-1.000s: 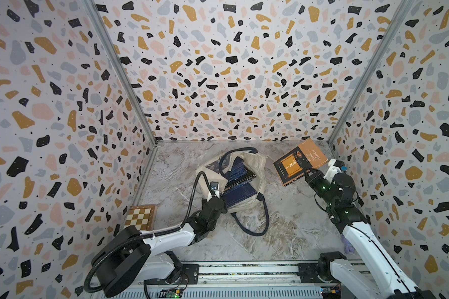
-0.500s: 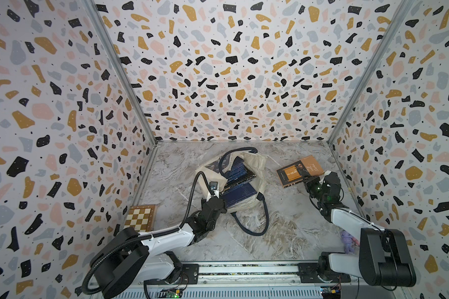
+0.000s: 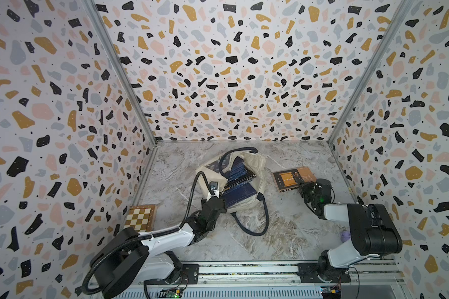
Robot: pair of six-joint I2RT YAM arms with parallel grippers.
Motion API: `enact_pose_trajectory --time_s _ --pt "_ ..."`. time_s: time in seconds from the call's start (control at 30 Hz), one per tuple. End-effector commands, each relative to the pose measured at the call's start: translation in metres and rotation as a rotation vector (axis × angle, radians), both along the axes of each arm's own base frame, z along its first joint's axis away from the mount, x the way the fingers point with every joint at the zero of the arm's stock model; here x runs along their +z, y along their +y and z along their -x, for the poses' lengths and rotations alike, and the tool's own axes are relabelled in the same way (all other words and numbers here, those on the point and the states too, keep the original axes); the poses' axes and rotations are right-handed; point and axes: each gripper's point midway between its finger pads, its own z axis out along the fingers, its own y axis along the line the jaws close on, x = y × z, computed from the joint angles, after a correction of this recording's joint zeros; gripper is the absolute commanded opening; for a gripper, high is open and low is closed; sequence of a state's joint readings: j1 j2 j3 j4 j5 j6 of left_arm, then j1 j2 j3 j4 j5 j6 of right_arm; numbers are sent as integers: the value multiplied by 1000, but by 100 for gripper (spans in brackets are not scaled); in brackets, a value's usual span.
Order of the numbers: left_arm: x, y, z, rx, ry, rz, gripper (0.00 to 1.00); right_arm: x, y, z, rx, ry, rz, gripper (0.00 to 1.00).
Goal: Take out the books from the canvas bag
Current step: Place the book at the center of the board.
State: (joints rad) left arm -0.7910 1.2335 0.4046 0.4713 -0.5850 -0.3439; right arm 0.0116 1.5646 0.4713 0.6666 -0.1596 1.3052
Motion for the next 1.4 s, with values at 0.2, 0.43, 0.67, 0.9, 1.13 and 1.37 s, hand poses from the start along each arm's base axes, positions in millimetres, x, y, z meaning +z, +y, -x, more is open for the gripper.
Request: enact_pose_trajectory --time_s 0.2,0.43,0.67,0.9,1.13,1.37 --pt "15 -1 -5 2 -48 26 0 6 0 -31 -43 -29 -54 9" --pt "17 -1 -4 -1 -52 26 0 8 1 -22 -21 -7 -28 43" --pt "17 -3 -4 -11 -49 35 0 20 14 -2 54 14 22 77" --pt "17 -4 -3 -15 -50 39 0 51 41 17 164 -45 117 99" --pt "19 -2 -2 -14 -55 39 0 107 94 45 301 -180 211 100" --pt "19 -2 -2 -15 -52 43 0 137 182 83 502 -269 265 100"
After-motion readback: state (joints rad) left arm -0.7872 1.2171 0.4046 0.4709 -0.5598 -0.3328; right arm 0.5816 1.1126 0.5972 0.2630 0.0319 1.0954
